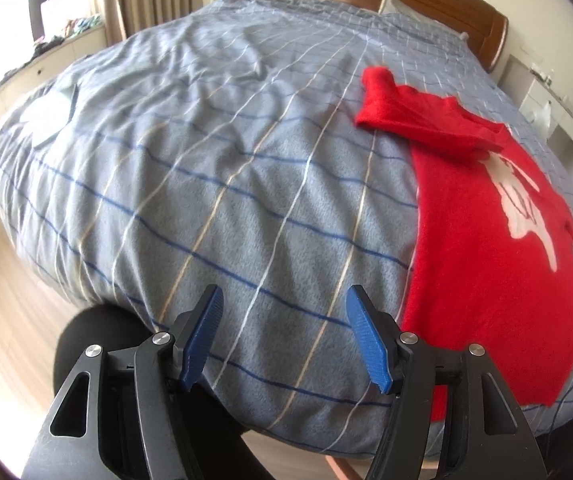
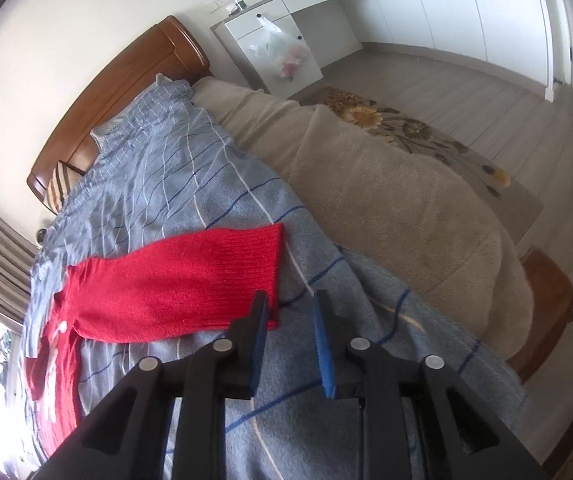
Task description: Fold small clothes
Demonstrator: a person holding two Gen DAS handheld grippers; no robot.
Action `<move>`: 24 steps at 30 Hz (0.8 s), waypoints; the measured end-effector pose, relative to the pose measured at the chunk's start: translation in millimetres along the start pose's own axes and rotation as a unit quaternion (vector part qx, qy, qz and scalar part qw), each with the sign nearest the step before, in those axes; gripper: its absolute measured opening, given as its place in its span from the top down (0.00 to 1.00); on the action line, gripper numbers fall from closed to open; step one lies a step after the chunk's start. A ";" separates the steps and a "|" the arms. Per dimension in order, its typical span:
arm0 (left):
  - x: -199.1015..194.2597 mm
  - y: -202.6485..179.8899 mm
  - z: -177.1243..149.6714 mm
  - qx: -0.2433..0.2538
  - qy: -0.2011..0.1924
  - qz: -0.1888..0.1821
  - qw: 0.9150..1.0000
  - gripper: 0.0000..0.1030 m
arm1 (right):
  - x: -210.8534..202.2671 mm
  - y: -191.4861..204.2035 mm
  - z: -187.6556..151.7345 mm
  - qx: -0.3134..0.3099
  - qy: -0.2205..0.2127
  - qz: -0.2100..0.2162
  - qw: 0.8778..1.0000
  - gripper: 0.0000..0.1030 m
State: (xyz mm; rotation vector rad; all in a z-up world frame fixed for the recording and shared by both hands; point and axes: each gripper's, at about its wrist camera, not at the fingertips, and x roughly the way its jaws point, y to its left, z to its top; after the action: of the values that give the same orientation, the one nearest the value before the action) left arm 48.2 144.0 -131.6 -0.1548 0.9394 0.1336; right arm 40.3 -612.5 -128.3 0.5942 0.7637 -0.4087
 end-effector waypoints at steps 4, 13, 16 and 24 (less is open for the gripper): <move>-21.9 -26.4 44.5 0.059 -0.058 -0.018 0.996 0.29 | -40.9 21.9 6.2 -0.034 -0.060 -0.023 0.997 0.52; 12.4 -166.1 150.9 0.314 -0.027 -0.172 0.933 0.30 | -55.1 131.7 -62.8 -0.149 -0.070 0.103 0.981 0.38; 42.4 -203.1 152.9 0.365 0.009 -0.173 0.915 0.35 | -43.1 156.3 -99.7 -0.179 -0.047 0.128 0.974 0.38; 96.3 -253.9 122.1 0.475 0.037 -0.113 0.872 0.98 | -23.7 176.6 -147.6 -0.214 -0.005 0.138 0.967 0.38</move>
State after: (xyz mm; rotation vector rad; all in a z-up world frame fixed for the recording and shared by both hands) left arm 247.0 -77.3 -120.0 0.6492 0.9631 -0.5600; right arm 44.0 -381.2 -133.8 0.2848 0.7184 0.0153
